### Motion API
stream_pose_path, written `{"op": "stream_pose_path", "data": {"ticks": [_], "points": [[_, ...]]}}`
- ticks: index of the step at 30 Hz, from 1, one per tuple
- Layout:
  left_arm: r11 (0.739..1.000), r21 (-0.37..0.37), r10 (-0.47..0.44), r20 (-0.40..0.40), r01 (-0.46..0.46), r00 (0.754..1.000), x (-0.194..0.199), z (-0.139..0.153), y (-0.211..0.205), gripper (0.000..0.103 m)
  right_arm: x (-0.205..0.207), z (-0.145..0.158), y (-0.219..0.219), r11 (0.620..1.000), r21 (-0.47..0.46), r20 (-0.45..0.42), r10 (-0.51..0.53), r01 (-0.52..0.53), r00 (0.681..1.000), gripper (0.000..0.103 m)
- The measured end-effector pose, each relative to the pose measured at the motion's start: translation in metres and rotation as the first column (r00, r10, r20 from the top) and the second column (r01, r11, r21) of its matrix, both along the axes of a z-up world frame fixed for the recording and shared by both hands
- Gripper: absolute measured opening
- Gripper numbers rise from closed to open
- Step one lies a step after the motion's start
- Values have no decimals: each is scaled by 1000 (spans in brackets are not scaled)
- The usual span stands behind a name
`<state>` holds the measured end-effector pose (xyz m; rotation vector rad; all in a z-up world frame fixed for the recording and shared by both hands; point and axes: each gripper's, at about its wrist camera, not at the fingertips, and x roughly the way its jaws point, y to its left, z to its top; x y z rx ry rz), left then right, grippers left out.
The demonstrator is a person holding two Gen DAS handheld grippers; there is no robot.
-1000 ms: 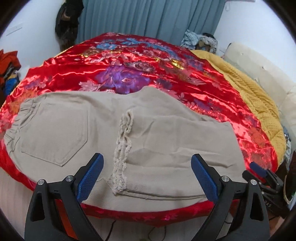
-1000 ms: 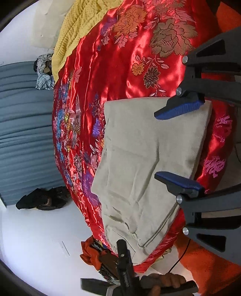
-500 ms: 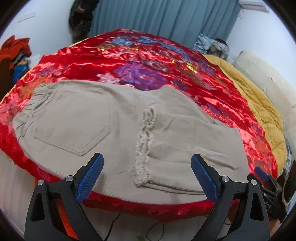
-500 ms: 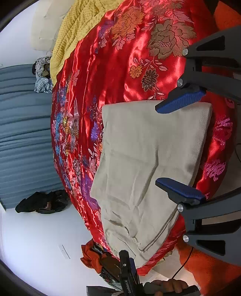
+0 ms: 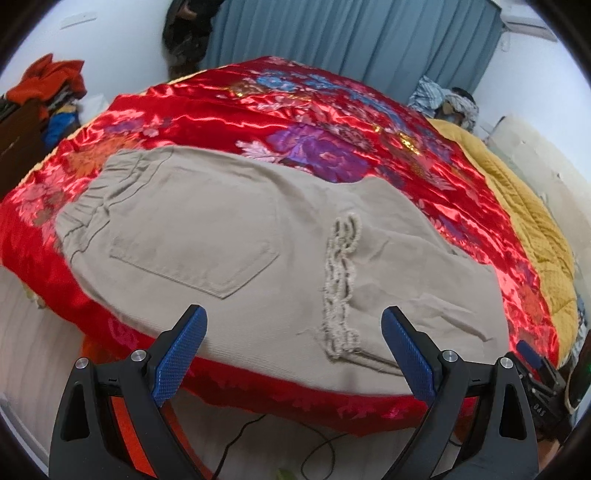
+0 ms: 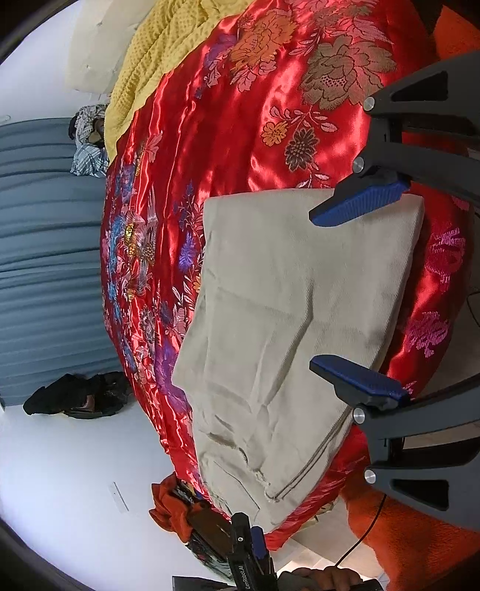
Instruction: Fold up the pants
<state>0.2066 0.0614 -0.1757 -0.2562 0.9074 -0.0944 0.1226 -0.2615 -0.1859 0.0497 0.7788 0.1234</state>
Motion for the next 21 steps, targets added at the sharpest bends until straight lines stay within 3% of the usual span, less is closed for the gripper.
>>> {"op": "stream_pose_path", "data": {"ticks": [21], "points": [[996,-18,84,-27,-85,996,-4,-4,43,96,2,-2,1,1000,-6,-4,0,0,1000,72]]}}
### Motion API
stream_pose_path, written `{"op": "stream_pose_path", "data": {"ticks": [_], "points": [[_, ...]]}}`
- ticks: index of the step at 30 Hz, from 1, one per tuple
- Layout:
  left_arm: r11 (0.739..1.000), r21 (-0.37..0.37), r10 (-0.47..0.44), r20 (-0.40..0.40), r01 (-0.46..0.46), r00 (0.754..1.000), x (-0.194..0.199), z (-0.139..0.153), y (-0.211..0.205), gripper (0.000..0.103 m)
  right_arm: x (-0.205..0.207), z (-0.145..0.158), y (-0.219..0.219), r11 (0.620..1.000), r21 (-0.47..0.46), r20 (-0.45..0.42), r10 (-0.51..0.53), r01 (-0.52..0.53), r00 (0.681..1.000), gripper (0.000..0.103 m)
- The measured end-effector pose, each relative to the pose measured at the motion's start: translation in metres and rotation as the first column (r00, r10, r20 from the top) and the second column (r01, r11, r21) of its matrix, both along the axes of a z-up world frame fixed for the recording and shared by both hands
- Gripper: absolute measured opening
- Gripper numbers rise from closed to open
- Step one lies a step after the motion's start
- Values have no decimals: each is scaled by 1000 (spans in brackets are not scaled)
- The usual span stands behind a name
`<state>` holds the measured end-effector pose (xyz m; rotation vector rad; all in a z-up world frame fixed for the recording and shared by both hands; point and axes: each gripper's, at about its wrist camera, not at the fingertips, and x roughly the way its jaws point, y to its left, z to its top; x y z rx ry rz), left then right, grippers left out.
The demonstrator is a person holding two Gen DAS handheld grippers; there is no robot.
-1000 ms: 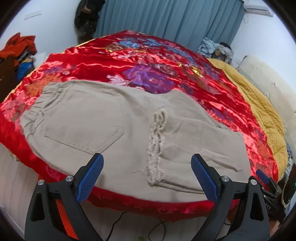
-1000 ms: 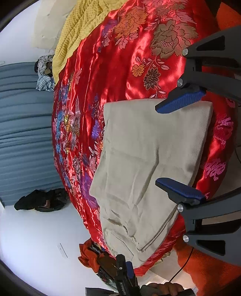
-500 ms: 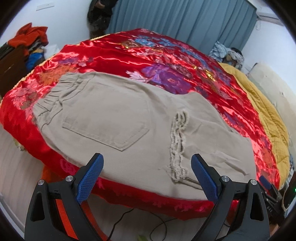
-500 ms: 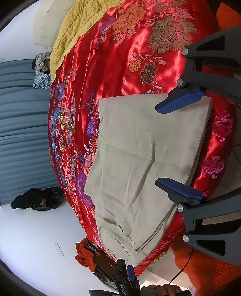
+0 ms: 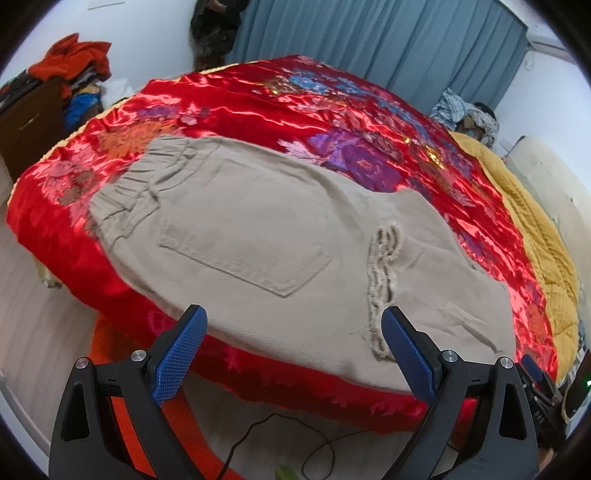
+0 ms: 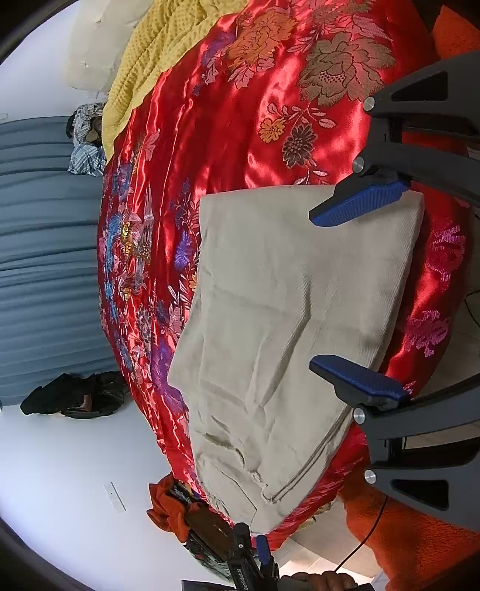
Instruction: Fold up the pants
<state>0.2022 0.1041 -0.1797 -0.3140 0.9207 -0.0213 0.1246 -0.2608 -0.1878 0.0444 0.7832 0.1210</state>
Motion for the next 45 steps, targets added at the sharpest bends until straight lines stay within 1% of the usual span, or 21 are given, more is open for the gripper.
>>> {"op": "stream_pose_path", "data": {"ticks": [6,9,16,25,45], "points": [[996,-35,86,-31,-87,996,-4,-6,38,96,1,-2,-1,1000,4,-10,-1,1,1000,72],[992,-33,121,-30,-122,992,-7,-6,53,96,2,-2,1,1000,0,-11,5,-5,1000,72],[985,-40,165,-31,-166,986,-11,-5,70,96,4,-5,4,1000,0,-24,10,-10,1000,72],[985,-54,160,-34,-162,987,-10,-5,71,96,5,-6,4,1000,-3,-26,13,-13,1000,72],[980,-71,182,-48,-185,982,-14,-6,75,96,3,-8,5,1000,0,-34,15,-15,999,72]]}}
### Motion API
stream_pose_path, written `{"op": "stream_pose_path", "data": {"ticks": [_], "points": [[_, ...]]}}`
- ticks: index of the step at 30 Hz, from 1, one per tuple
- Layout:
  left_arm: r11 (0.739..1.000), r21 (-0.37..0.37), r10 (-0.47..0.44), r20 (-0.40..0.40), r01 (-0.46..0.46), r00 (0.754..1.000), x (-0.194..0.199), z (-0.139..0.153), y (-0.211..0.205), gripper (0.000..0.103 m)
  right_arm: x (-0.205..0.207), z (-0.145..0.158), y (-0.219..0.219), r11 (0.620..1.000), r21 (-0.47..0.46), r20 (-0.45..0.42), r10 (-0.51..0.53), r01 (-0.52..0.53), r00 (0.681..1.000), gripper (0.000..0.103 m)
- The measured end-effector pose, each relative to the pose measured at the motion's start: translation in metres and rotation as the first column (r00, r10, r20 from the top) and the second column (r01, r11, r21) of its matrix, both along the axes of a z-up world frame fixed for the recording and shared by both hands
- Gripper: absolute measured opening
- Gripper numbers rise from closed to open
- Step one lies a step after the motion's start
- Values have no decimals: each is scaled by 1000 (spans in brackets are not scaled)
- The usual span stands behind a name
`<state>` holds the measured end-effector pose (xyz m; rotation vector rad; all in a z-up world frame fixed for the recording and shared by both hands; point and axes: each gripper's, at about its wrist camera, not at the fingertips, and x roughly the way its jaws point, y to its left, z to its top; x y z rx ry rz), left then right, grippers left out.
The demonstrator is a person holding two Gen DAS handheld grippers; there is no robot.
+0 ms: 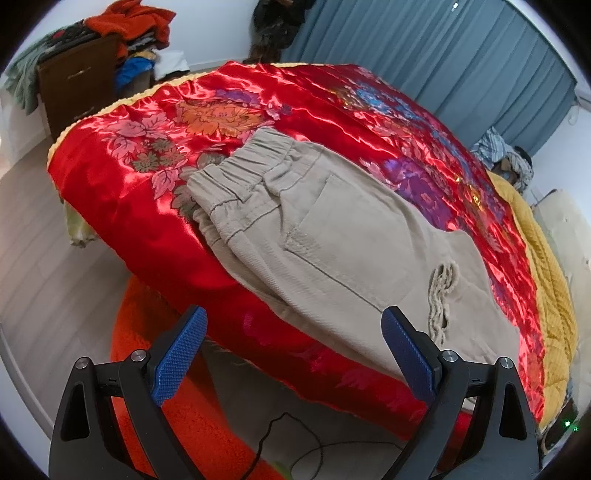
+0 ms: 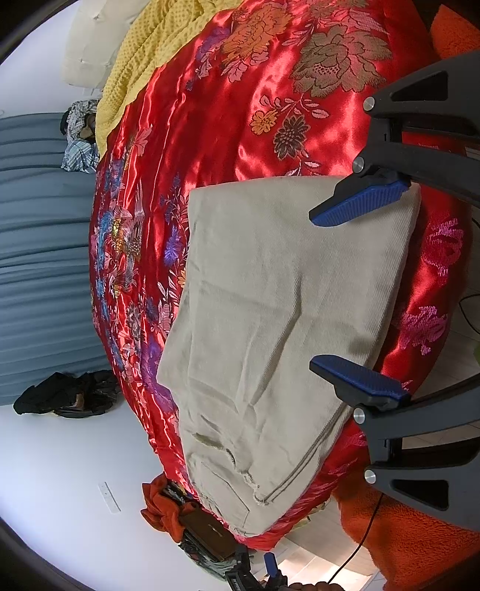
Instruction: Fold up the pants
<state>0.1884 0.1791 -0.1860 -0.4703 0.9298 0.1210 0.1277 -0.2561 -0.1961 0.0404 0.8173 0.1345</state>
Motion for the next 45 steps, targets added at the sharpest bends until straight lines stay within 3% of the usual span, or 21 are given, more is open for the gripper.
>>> {"op": "stream_pose_path", "data": {"ticks": [17,20,23,26,30,32,34,38,42,45], "points": [[1000,-7,11,-19,-11,1000,0,-4,8,96,2,-2,0,1000,0,-8,5,-5,1000,72],[994,-100,33,0,-33,999,1,1,23,96,1,1,-3,1000,9,1,-6,6,1000,72],[961,-251,123,23,-114,992,-4,3,56,96,-1,5,-11,999,35,14,-23,23,1000,72],[890,-401,236,4,-214,972,-12,-5,96,95,0,4,-18,997,61,6,-47,47,999,74],[852,-468,257,-18,-235,966,-9,-18,114,89,3,2,-23,995,79,-9,-68,69,998,74],[845,-493,228,-18,-207,974,-2,-23,111,72,5,0,-23,994,80,-14,-71,71,997,74],[836,-524,192,3,-162,981,7,-25,104,66,6,-1,-22,994,81,-20,-69,70,997,74],[836,-516,211,-7,-185,977,25,-37,101,65,6,-2,-20,995,74,-24,-60,62,998,74],[788,-563,270,-49,-250,962,30,-54,111,65,4,-2,-22,995,71,-24,-62,63,998,74],[786,-574,263,-26,-230,964,34,-52,111,64,3,-3,-27,994,80,-28,-75,77,997,74]]}}
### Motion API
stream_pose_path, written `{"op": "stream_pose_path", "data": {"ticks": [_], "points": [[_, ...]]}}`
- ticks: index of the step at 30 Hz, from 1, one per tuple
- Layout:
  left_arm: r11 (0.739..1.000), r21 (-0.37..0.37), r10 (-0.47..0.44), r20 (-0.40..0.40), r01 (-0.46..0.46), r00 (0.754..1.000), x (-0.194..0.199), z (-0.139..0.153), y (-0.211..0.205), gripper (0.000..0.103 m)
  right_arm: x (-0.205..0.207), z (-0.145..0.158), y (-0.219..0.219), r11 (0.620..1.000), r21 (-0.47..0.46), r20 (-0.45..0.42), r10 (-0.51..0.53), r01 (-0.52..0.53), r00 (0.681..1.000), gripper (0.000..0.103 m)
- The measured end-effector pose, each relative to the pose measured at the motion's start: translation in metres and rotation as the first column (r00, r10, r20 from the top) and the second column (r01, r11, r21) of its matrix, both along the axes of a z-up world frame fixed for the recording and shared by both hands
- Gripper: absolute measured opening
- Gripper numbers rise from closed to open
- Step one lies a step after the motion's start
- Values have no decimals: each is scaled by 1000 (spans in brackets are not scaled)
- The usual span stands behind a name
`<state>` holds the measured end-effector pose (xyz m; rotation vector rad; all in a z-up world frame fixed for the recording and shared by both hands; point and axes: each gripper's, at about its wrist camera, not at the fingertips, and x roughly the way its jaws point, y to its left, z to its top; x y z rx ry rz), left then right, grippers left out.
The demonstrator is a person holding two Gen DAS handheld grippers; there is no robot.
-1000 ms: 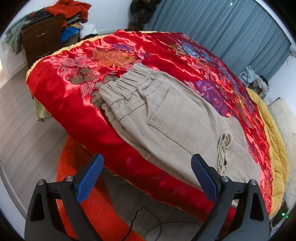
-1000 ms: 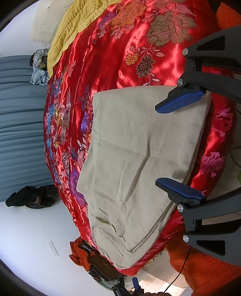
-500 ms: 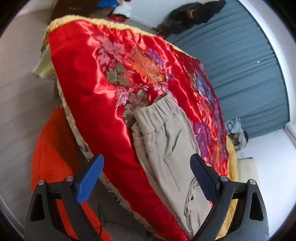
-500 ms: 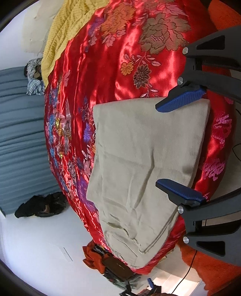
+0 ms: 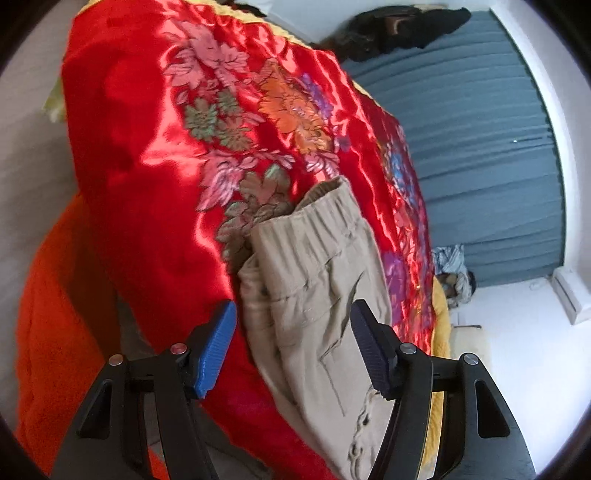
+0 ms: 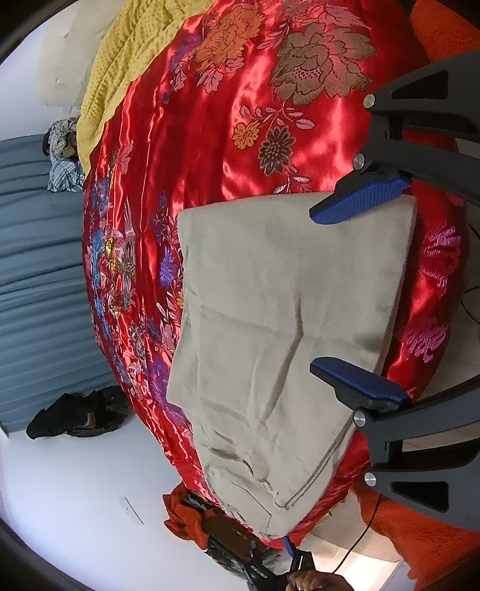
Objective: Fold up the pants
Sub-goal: 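Grasp the trouser waistband with the left tool and lift it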
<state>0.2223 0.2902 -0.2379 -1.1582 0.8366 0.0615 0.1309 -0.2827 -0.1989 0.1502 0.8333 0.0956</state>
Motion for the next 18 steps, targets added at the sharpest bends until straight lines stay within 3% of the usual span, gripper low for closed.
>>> {"op": "stream_pose_path", "data": {"ticks": [4,6,9,10,11,13,18], "points": [[1000,29,-2,29,1,1000,4,2,-1,60,2,-1,-5,1000,13,-5,-18,18,1000,74],[998,63,-2,-5,3,1000,8,-6,-2,60,2,0,-6,1000,17,-3,-20,20,1000,74],[999,40,-6,-12,6,1000,10,-15,0,62,3,0,-4,1000,15,-1,-15,15,1000,74],[999,36,-8,2,8,1000,11,-14,0,58,2,0,-3,1000,12,-2,-12,12,1000,74],[999,32,-19,10,19,1000,12,-13,-1,38,2,0,-2,1000,11,-2,-11,11,1000,74],[998,55,-24,-3,24,1000,13,-10,-2,27,1,1,-2,1000,7,0,-9,9,1000,74],[997,71,-25,24,23,999,4,8,-1,20,1,4,-5,1000,0,1,-26,26,1000,74]]}}
